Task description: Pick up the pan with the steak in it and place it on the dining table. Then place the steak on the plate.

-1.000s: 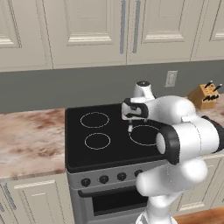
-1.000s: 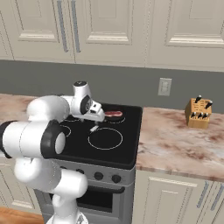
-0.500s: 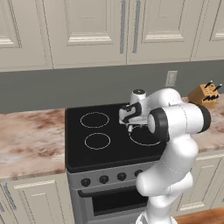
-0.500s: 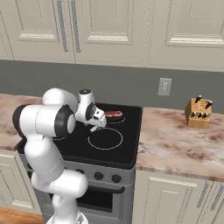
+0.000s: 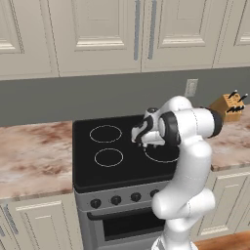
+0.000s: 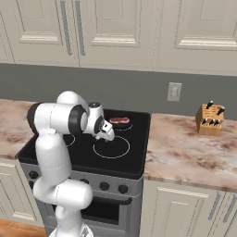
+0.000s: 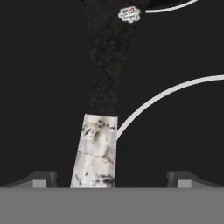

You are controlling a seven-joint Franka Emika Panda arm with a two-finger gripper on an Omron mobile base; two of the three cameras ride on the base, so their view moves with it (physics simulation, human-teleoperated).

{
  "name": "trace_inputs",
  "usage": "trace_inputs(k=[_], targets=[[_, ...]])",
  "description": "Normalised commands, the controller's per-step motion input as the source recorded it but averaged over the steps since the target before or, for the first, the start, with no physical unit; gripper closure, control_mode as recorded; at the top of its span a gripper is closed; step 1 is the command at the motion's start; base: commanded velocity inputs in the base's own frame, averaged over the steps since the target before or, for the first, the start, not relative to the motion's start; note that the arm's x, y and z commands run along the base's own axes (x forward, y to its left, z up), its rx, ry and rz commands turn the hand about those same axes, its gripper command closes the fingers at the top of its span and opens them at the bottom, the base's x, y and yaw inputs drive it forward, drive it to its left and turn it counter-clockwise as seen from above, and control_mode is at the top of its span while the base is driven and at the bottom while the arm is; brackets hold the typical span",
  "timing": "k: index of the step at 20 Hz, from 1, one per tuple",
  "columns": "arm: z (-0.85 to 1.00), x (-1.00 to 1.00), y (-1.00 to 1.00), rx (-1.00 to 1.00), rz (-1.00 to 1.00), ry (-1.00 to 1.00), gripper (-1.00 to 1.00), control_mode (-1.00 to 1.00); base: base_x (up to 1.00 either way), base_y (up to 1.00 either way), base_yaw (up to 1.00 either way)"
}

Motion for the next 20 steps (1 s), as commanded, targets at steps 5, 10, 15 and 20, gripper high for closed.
trace_inputs(k=[5, 10, 15, 20], targets=[[-0.23, 0.32, 0.04, 0.00, -0.06, 0.00, -1.00, -1.00, 0.00, 0.00, 0.00], [-0.27, 0.26, 0.08, 0.00, -0.05, 0.00, -1.00, -1.00, 0.00, 0.00, 0.00], [-0.52, 0.05, 0.04, -0.01, -0.05, 0.00, -1.00, -1.00, 0.00, 0.00, 0.00], [-0.16, 0.05, 0.03, 0.00, -0.04, 0.00, 1.00, -1.00, 0.00, 0.00, 0.00]])
